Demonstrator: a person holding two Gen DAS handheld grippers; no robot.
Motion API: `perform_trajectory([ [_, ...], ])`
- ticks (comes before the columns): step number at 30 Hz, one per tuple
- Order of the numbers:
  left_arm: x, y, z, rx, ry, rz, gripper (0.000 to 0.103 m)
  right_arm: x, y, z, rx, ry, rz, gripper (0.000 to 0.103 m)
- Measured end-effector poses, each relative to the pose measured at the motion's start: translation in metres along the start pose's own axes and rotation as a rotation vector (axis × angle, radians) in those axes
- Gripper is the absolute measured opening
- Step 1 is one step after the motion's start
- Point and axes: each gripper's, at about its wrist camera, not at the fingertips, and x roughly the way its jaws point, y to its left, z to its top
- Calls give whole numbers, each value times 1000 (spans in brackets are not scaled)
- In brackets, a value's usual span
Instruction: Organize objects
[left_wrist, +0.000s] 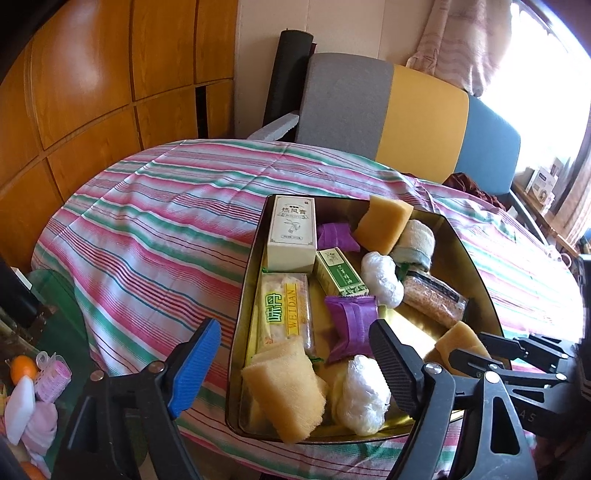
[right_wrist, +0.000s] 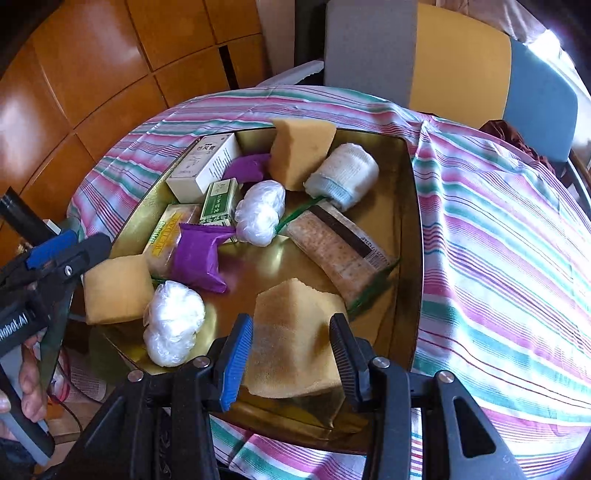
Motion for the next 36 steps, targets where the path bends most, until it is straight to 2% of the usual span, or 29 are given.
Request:
perform_trajectory([
  [7, -5, -11, -5, 30, -14, 19, 89, -7, 1, -2, 27, -48, -24, 45],
  [14, -16, -19, -10, 42, -59, 48, 103, -20, 12, -2, 32, -136, -117, 45],
  [20, -23, -23, -13, 42, -74, 51, 103, -24, 21, -3, 10, -172, -179, 45],
  [24, -28, -25, -14, 38, -88, 54, 103, -23, 25, -4, -7, -173, -192, 45],
  [29, -31, -25, -15, 31, -101, 98, 103, -22, 27, -6, -9, -173, -196, 45],
  [36, -32, -24, -16, 35, -109, 103, 103, -23, 28, -7, -11, -173, -198, 45],
])
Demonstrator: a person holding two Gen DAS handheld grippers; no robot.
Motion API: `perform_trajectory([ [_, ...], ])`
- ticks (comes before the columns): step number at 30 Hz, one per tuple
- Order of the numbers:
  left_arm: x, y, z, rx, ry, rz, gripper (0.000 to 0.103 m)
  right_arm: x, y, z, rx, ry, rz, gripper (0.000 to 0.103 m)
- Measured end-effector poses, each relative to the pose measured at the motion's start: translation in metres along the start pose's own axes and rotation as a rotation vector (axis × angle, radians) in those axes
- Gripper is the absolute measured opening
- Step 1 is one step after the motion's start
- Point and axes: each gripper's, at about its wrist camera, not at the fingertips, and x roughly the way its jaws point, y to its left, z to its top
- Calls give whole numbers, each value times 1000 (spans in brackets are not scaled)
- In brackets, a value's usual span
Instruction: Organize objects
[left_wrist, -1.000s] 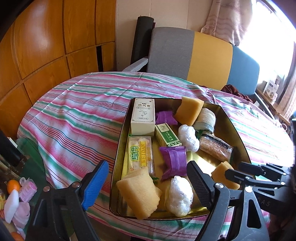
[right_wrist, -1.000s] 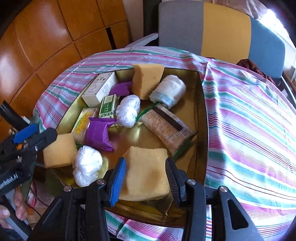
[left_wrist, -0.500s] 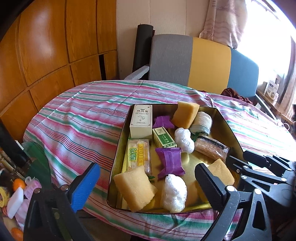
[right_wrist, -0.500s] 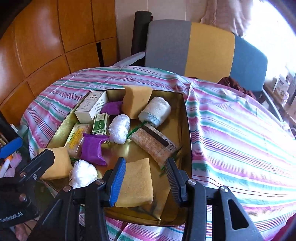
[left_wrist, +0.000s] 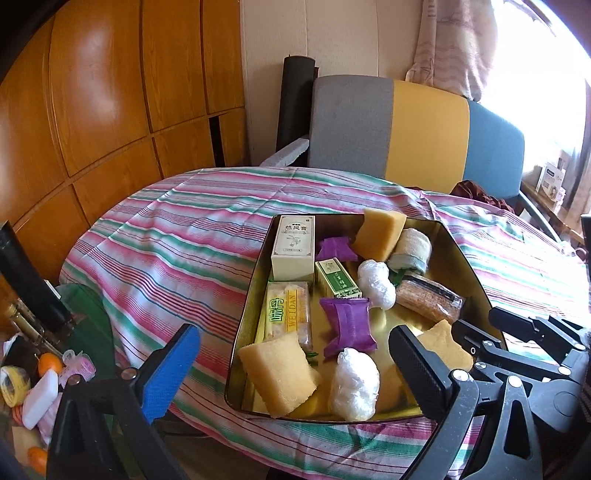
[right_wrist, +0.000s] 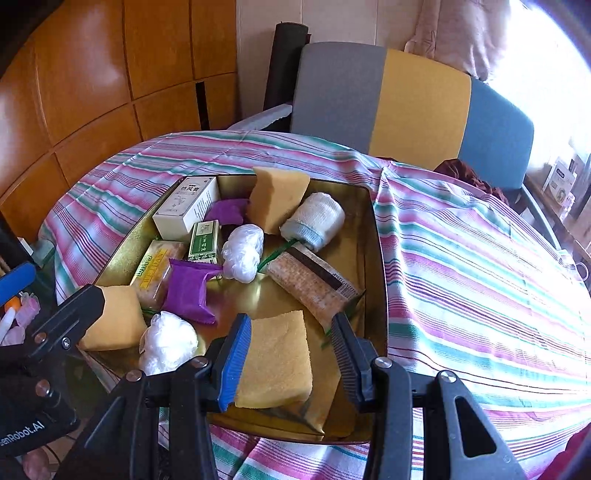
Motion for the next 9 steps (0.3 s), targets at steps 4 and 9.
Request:
perform_trajectory([
  [4, 0, 2, 0, -2, -6, 3, 102, 1, 1, 0, 1, 1, 2, 45],
  [9, 0, -1, 0, 15, -7, -4, 101, 0, 0, 0, 4, -6, 3, 45],
])
